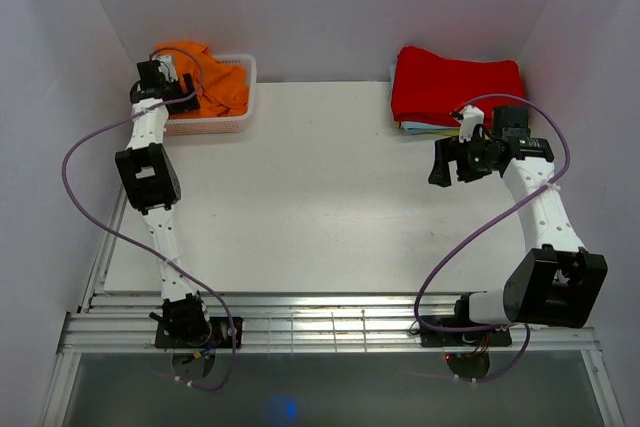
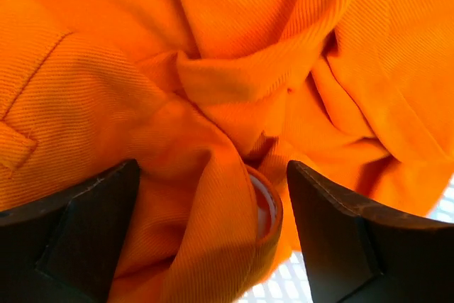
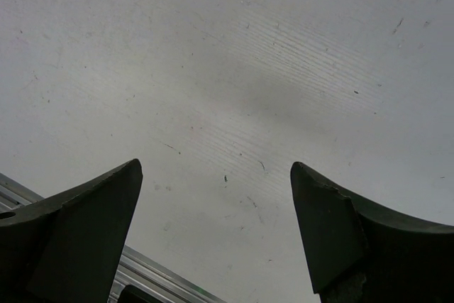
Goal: Fold and stack the trousers
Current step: Grab the trousers from the pile
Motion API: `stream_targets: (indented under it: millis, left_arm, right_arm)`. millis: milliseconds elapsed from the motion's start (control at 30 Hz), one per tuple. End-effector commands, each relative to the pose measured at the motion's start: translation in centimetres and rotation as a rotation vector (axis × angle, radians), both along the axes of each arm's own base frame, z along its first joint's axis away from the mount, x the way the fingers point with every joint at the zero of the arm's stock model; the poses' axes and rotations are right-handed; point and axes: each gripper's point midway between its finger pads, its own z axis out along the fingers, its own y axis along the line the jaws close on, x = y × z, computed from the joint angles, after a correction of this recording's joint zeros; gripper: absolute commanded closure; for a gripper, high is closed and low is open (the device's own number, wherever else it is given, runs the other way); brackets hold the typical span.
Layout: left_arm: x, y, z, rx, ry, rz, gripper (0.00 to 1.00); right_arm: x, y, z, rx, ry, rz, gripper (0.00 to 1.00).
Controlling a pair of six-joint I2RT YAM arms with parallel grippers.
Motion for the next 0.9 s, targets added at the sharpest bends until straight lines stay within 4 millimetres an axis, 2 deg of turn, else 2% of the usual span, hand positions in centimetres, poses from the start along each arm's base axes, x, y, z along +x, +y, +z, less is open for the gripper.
stream_targets:
  millis: [0,33,67,133,167,200,267,300,333,367,433,467,500,533,567,633,700,867]
  left_arm:
    - [0.8,-1.0,-3.2,0.086,0.034,-0.036,0.07]
    - [0.9,-1.2,-3.4,0.114,0.038,-0.044,0.11]
    - [1.1,-1.0,-3.5,0.151,0.040,-0.036,0.26]
    - [1.3,-1.5,-3.8,0.180,0.043,-0.049,0.42]
    - [1.4,-1.6,-3.6,0.178,0.035,-0.049,0.57]
    - [1.6,-1.9,-3.2,0.163,0.025,-0.048,0.66]
    - [2.2,-2.0,-0.9,0.152,-0.027,-0.030,0.82]
    - [2.5,-2.3,0.2,0.131,-0.053,-0.028,0.94]
    - [2.8,-2.6,3.2,0.123,-0.109,-0.028,1.00]
    - [3.3,-2.6,5.3,0.121,-0.165,-0.024,1.00]
    - [3.7,-4.0,9.5,0.048,-0.259,-0.046,1.00]
    - [3.7,-4.5,14.1,0.039,-0.360,-0.062,1.00]
    - [3.6,-5.0,16.7,0.021,-0.418,-0.081,1.00]
    - [3.3,-6.2,19.4,-0.018,-0.482,-0.126,1.00]
    - [2.6,-6.9,24.2,-0.014,-0.606,-0.155,1.00]
    - [1.5,-8.1,28.8,-0.050,-0.729,-0.190,1.00]
    - [-0.1,-8.6,34.8,-0.042,-0.900,-0.207,1.00]
    - [-2.7,-8.8,43.9,-0.022,-1.161,-0.207,1.00]
  right_arm:
    - [1.1,-0.3,2.0,-0.018,-0.056,-0.015,0.10]
    - [1.2,-0.4,2.1,-0.020,-0.056,-0.017,0.10]
    - [1.2,-0.4,2.1,-0.021,-0.056,-0.019,0.10]
    - [1.4,-0.6,2.2,-0.030,-0.059,-0.025,0.10]
    - [1.4,-0.6,2.3,-0.030,-0.057,-0.027,0.10]
    - [1.5,-0.7,2.4,-0.032,-0.058,-0.028,0.10]
    - [1.6,-0.7,2.6,-0.032,-0.065,-0.030,0.10]
    - [1.6,-0.6,2.6,-0.030,-0.065,-0.030,0.10]
    - [1.5,-0.6,2.6,-0.029,-0.063,-0.031,0.10]
    - [1.5,-0.6,2.7,-0.028,-0.067,-0.030,0.10]
    - [1.4,-0.5,2.8,-0.025,-0.070,-0.030,0.10]
    - [1.3,-0.5,2.9,-0.025,-0.073,-0.030,0.10]
    - [1.2,-0.5,3.1,-0.024,-0.080,-0.029,0.10]
    - [1.2,-0.5,3.2,-0.022,-0.083,-0.029,0.10]
    - [1.1,-0.5,3.3,-0.024,-0.087,-0.027,0.10]
    - [0.8,-0.4,3.5,-0.023,-0.096,-0.027,0.10]
    - [0.7,-0.4,3.7,-0.024,-0.104,-0.026,0.10]
    - [0.4,-0.4,4.2,-0.024,-0.124,-0.026,0.10]
